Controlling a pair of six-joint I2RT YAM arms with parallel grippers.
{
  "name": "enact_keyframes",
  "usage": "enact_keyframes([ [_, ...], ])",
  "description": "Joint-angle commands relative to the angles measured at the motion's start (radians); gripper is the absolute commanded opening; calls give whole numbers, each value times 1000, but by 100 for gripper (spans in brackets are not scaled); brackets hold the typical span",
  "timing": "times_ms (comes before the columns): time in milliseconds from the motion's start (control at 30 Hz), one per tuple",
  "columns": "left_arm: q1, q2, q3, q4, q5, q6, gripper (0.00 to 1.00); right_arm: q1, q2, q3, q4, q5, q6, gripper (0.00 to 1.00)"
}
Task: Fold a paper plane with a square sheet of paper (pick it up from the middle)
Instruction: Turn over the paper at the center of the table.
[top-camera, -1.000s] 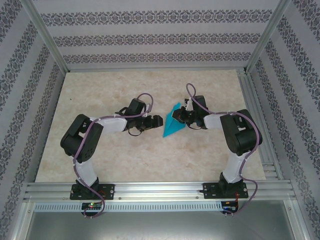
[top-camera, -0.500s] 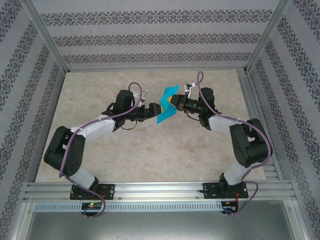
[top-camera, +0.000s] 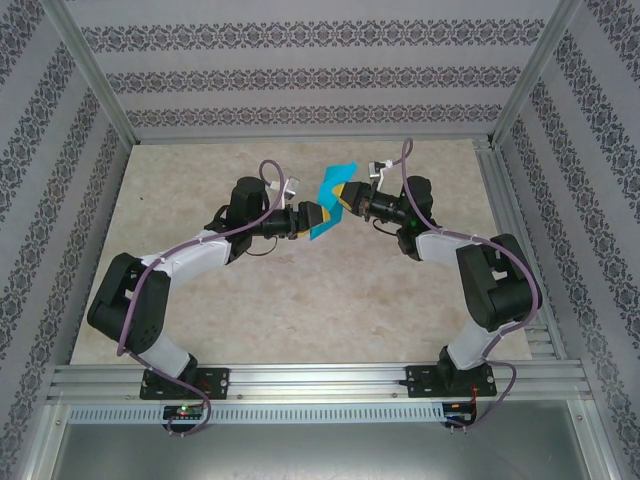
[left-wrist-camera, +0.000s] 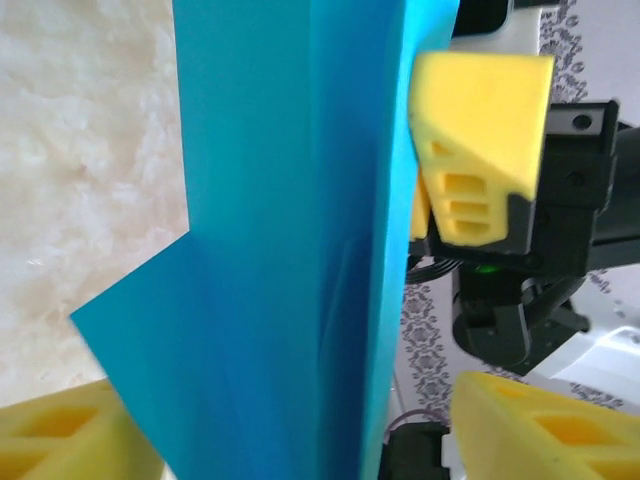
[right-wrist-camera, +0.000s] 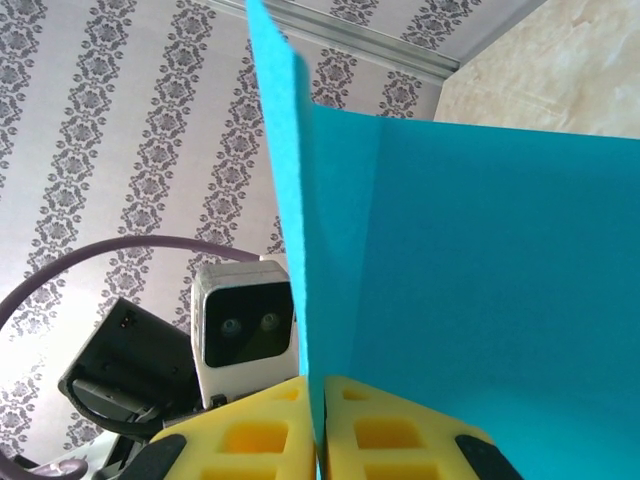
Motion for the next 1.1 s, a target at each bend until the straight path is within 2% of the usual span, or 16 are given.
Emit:
enact_keyframes([
  [0, -8, 1, 1, 79, 4, -3, 60, 6, 13, -17, 39, -19, -2, 10],
  [467, -8, 24, 16, 63, -13, 32, 28, 2, 10, -16, -16, -20, -26, 12],
  [667, -8, 32, 20, 41, -22, 52, 17, -10, -13, -21, -64, -14, -52, 21],
  [767, -8, 34, 29, -5, -40, 86, 15, -29, -63, -35, -180, 13, -118, 31],
  [867, -6, 32, 44, -75, -68, 139, 14, -58, -150, -54, -380, 74, -245, 43],
  [967, -6, 27, 64, -182, -124, 216, 13, -76, -245, -48, -652, 199, -411, 54],
  [1067, -7, 28, 96, -321, -221, 307, 12, -78, -315, -31, -849, 336, -527, 64],
])
